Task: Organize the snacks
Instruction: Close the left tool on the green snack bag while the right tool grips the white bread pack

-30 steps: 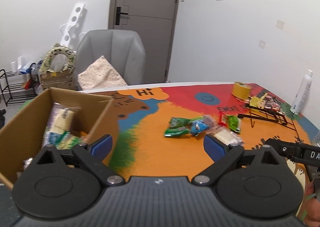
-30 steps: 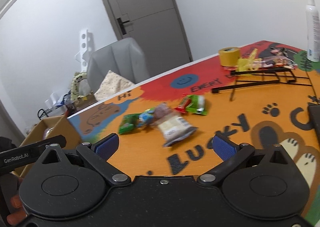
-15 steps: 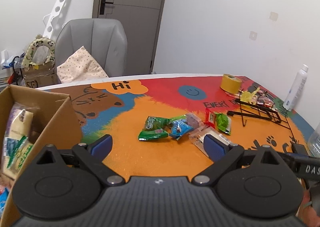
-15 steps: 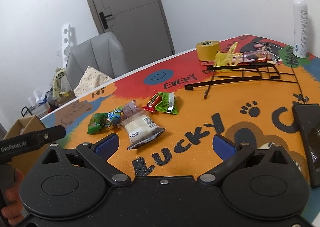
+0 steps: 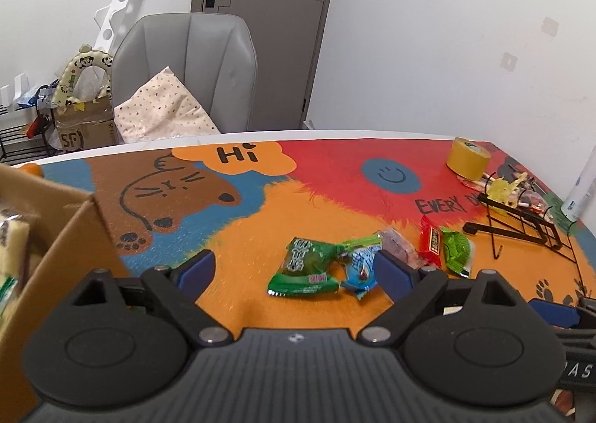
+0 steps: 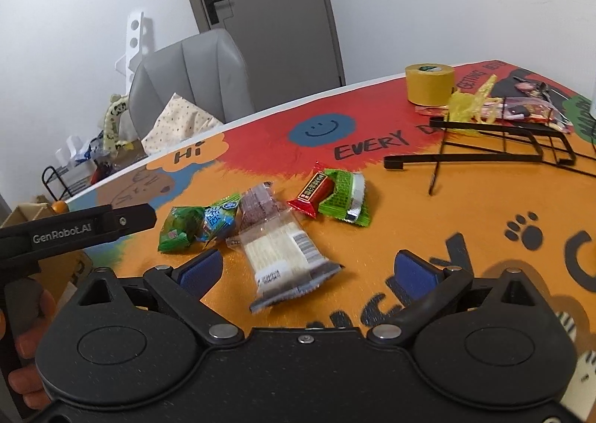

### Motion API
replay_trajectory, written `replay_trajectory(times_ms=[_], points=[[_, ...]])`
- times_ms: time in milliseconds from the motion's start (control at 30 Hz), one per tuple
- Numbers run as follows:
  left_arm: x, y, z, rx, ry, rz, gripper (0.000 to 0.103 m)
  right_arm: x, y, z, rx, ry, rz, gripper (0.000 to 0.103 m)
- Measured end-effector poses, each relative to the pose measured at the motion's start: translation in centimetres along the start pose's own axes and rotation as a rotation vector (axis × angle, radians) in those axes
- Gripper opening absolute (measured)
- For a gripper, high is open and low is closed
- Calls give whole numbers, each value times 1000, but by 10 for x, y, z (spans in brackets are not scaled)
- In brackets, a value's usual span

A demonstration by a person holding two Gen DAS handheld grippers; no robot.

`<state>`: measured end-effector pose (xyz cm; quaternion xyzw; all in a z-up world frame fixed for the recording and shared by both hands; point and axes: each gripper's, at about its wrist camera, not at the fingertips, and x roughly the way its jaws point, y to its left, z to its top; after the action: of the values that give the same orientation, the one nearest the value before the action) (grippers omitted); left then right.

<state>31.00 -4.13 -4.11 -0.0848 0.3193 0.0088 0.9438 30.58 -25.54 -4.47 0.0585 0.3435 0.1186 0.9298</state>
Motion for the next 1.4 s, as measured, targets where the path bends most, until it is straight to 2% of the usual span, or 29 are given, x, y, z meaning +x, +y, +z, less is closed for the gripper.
replay_trajectory(times_ms=[200, 533, 633, 667, 700, 800, 933, 967, 1400], points=[[24, 2, 1, -7, 36, 20, 82, 13, 4, 7, -35, 22, 2, 99], [47, 11, -3, -4, 53, 33, 79, 38, 15, 5, -66, 62, 5, 98], [52, 12, -6, -15, 67, -1, 62, 43, 19, 1, -86, 68, -14, 86], [53, 12, -8, -14, 68, -20, 51, 44, 20, 0, -92, 73, -26, 76], [55, 11, -9, -7, 72, -40, 45, 45, 21, -2, -96, 80, -38, 70], [53, 8, -11, 11, 66, -38, 42, 40, 22, -7, -108, 62, -35, 63], [42, 12, -13, -18, 67, -43, 41, 31, 19, -12, -94, 47, -27, 57], [38, 12, -13, -17, 65, -44, 41, 30, 17, -12, -86, 47, -17, 48], [-25, 20, -24, -34, 16, -49, 41, -1, 17, -32, -6, 28, 32, 43]])
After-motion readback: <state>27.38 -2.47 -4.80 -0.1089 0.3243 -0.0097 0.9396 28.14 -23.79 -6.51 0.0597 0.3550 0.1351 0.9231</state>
